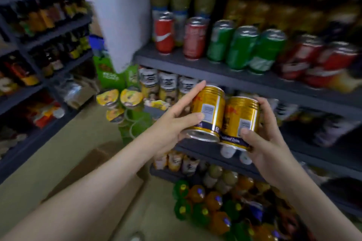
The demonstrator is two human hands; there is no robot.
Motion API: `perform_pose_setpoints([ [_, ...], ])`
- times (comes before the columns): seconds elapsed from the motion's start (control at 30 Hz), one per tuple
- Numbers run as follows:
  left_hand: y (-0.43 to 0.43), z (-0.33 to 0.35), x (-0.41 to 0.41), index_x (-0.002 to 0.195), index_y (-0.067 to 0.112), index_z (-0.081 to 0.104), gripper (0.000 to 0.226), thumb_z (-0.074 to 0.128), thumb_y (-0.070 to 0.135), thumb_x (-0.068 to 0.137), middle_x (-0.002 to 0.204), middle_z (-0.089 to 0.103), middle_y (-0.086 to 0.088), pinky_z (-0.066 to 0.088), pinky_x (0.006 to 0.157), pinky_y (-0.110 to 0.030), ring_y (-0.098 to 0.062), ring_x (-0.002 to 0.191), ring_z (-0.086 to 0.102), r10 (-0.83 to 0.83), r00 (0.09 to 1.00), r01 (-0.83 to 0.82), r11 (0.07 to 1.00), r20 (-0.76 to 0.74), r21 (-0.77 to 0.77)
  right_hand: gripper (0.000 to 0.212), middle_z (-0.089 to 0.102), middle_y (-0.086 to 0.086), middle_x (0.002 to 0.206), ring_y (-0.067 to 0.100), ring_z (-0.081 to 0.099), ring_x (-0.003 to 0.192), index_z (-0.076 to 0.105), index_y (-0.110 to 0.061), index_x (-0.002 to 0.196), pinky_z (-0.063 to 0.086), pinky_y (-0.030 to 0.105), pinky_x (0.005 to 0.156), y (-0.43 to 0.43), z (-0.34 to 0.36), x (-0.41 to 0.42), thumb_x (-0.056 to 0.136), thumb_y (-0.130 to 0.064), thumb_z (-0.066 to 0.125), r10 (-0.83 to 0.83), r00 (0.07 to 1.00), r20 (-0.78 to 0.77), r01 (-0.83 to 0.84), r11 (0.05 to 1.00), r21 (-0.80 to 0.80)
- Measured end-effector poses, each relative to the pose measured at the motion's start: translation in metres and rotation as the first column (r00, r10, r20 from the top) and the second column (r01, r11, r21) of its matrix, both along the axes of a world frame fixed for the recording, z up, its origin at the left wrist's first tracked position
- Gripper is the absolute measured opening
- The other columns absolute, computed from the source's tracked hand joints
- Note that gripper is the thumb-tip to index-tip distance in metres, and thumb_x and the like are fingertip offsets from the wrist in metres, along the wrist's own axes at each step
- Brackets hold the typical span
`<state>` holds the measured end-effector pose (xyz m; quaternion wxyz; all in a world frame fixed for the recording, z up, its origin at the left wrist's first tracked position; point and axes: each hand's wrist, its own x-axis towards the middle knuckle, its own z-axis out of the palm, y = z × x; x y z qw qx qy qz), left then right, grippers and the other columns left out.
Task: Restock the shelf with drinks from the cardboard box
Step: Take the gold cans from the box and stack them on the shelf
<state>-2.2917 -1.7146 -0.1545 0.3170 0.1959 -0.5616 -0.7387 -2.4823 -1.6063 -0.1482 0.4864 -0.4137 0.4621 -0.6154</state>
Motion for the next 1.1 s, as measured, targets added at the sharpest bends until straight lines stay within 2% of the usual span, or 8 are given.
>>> perform_pose_setpoints([
  [0.1, 0.026, 0.039, -0.065, 0.128, 0.051, 0.051, 0.061, 0.067, 0.012, 0.083, 0.128, 0.061, 0.001, 0.056, 0.085, -0.039, -0.024, 0.107, 0.064, -0.014, 1.0, 0.014, 0.998, 0.009, -0.064, 0.065, 0.063, 0.004, 0.117, 0.028, 0.066, 0.103, 0.045, -0.044, 0.13, 0.057, 0.036, 0.076, 0.036, 0.03, -0.061, 0.075, -0.02, 0.069, -0.067, 0.997, -0.035, 0.065, 0.996, -0.056],
  [0.23, 0.043, 0.081, -0.117, 0.127, 0.055, 0.05, 0.063, 0.067, 0.02, 0.077, 0.128, 0.06, -0.001, 0.053, 0.09, -0.04, -0.023, 0.11, 0.063, -0.025, 0.998, 0.036, 0.97, 0.051, -0.242, 0.065, 0.065, -0.002, 0.117, 0.027, 0.065, 0.107, 0.043, -0.047, 0.131, 0.057, 0.04, 0.081, 0.061, 0.061, -0.11, 0.076, -0.022, 0.067, -0.15, 0.988, -0.026, 0.144, 0.977, -0.157],
  [0.37, 0.044, 0.114, -0.148, 0.122, 0.058, 0.052, 0.061, 0.073, 0.02, 0.079, 0.129, 0.059, 0.003, 0.052, 0.08, -0.025, -0.016, 0.11, 0.062, 0.01, 1.0, 0.001, 0.919, 0.028, -0.394, 0.061, 0.065, 0.003, 0.115, 0.029, 0.066, 0.102, 0.043, -0.041, 0.129, 0.057, 0.038, 0.076, 0.076, 0.094, -0.14, 0.079, -0.016, 0.065, -0.179, 0.981, -0.072, 0.154, 0.952, -0.265],
  [0.63, 0.011, 0.183, -0.168, 0.127, 0.062, 0.045, 0.062, 0.067, 0.026, 0.081, 0.139, 0.05, 0.004, 0.049, 0.097, -0.038, -0.015, 0.118, 0.057, 0.113, 0.992, -0.126, 0.75, -0.063, -0.649, 0.093, 0.06, 0.003, 0.126, 0.02, 0.064, 0.109, 0.022, -0.048, 0.141, 0.053, 0.041, 0.089, 0.045, 0.18, -0.175, 0.071, -0.026, 0.08, -0.378, 0.888, -0.262, 0.222, 0.851, -0.476],
  [0.8, -0.022, 0.206, -0.166, 0.134, 0.058, 0.038, 0.065, 0.066, 0.04, 0.078, 0.147, 0.041, 0.014, 0.036, 0.109, -0.049, -0.014, 0.134, 0.042, 0.191, 0.97, -0.236, 0.618, -0.148, -0.75, 0.091, 0.055, 0.009, 0.131, 0.018, 0.065, 0.109, 0.015, -0.039, 0.142, 0.054, 0.039, 0.09, -0.004, 0.22, -0.203, 0.078, -0.018, 0.078, -0.536, 0.777, -0.331, 0.278, 0.763, -0.584],
  [0.87, -0.034, 0.21, -0.168, 0.136, 0.055, 0.037, 0.066, 0.067, 0.038, 0.081, 0.147, 0.04, 0.018, 0.036, 0.11, -0.043, -0.009, 0.134, 0.04, 0.196, 0.965, -0.256, 0.595, -0.172, -0.761, 0.092, 0.057, 0.008, 0.128, 0.018, 0.065, 0.108, 0.015, -0.034, 0.142, 0.053, 0.04, 0.092, -0.019, 0.226, -0.22, 0.078, -0.016, 0.078, -0.606, 0.73, -0.316, 0.337, 0.721, -0.605],
  [1.0, -0.048, 0.214, -0.182, 0.137, 0.05, 0.036, 0.067, 0.065, 0.032, 0.08, 0.14, 0.038, 0.034, 0.042, 0.092, -0.008, 0.013, 0.122, 0.042, 0.174, 0.969, -0.244, 0.538, -0.176, -0.807, 0.098, 0.05, 0.01, 0.135, 0.021, 0.061, 0.113, 0.017, -0.038, 0.139, 0.05, 0.047, 0.097, -0.036, 0.229, -0.26, 0.068, -0.029, 0.083, -0.677, 0.664, -0.318, 0.459, 0.705, -0.541],
  [1.1, -0.055, 0.216, -0.201, 0.137, 0.051, 0.035, 0.065, 0.064, 0.03, 0.082, 0.136, 0.037, 0.041, 0.037, 0.097, -0.005, 0.015, 0.125, 0.038, 0.151, 0.97, -0.241, 0.523, -0.189, -0.817, 0.099, 0.048, 0.011, 0.134, 0.023, 0.057, 0.116, 0.018, -0.039, 0.138, 0.047, 0.049, 0.1, -0.041, 0.227, -0.284, 0.065, -0.035, 0.084, -0.674, 0.605, -0.425, 0.472, 0.733, -0.491],
])
